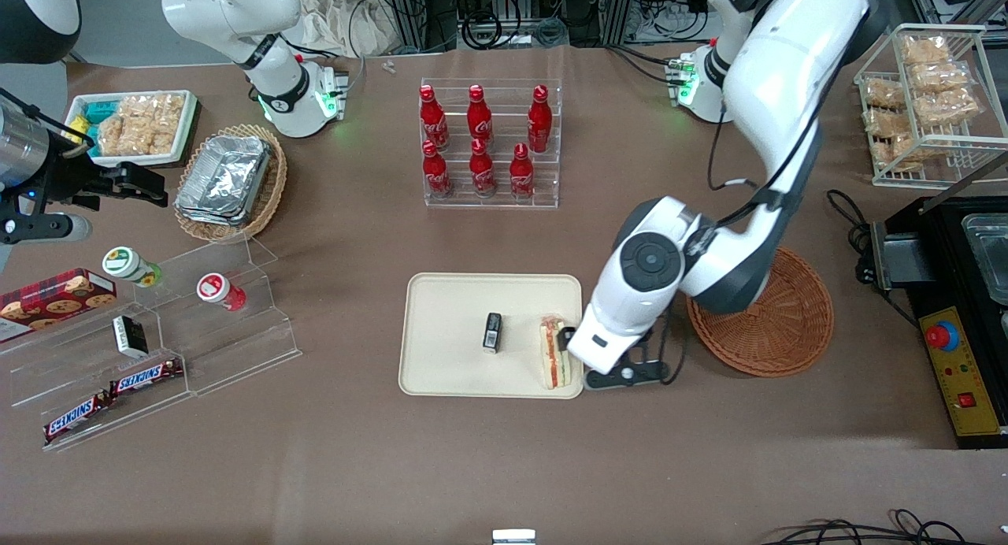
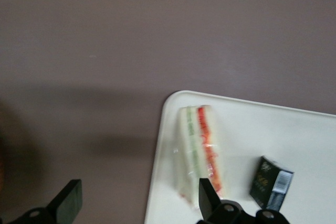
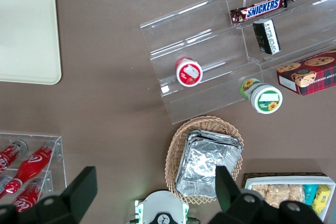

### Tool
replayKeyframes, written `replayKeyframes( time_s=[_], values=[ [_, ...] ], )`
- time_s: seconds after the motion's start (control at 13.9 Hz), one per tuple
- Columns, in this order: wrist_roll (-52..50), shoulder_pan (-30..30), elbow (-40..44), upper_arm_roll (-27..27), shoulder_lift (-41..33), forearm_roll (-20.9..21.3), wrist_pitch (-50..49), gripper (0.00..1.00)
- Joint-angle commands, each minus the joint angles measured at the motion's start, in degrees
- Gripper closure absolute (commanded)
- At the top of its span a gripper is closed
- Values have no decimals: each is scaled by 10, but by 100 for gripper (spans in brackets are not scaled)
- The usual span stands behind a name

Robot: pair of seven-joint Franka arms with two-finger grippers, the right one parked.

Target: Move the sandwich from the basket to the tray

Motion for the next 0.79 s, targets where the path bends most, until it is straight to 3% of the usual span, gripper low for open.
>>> replayKeyframes(
  time_s=[0.0,0.14,0.43,0.58,0.72],
  values=[
    [4,34,-29,-2,-62,-9,-64,0],
    [21,67,-44,-2,-98,-63,-75,0],
    [106,104,-121,5,-177,-74,-104,0],
    [139,102,-162,49,-217,-84,-98,0],
    [197,101,-209,84,-260,-124,-67,0]
  ],
)
